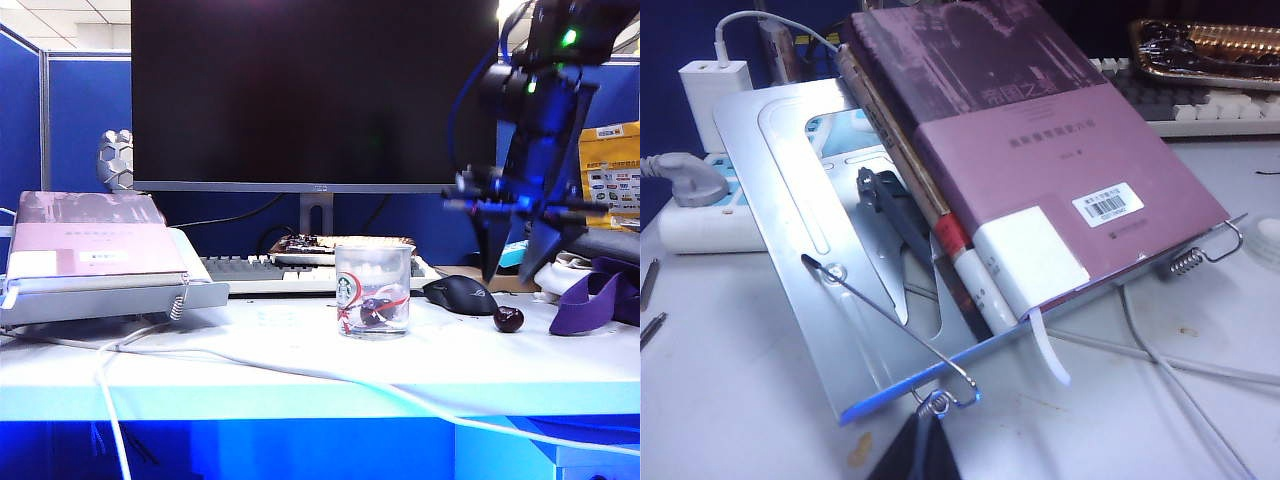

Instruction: Pick up the cherry on the right side of the glass and put it inside the glass.

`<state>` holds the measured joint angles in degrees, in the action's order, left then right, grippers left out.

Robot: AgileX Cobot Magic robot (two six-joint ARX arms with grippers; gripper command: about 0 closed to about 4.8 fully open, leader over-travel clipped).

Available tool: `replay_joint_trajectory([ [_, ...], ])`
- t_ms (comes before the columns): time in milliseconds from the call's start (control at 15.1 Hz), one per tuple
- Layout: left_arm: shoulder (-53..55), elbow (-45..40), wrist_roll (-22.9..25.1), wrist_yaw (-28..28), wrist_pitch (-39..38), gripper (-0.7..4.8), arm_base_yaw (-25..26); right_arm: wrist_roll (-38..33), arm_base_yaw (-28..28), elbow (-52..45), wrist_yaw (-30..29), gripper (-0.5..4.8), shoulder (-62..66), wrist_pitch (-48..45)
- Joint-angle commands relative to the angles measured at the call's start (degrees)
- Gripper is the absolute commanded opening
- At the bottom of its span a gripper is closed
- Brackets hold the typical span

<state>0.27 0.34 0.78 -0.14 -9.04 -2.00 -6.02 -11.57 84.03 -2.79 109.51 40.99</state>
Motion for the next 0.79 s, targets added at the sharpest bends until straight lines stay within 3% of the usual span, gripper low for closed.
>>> replay_joint_trajectory([
  [66, -0.2, 0.0, 0.3, 0.2, -0.7, -0.05, 0.0, 0.0, -0.1, 0.0, -0.3, 3.13, 2.9, 2.0],
  [793, -0.2, 0.0, 0.3, 0.2, -0.7, -0.05, 0.0, -2.0, -0.1, 0.1, -0.1, 3.11, 5.7, -1.4],
])
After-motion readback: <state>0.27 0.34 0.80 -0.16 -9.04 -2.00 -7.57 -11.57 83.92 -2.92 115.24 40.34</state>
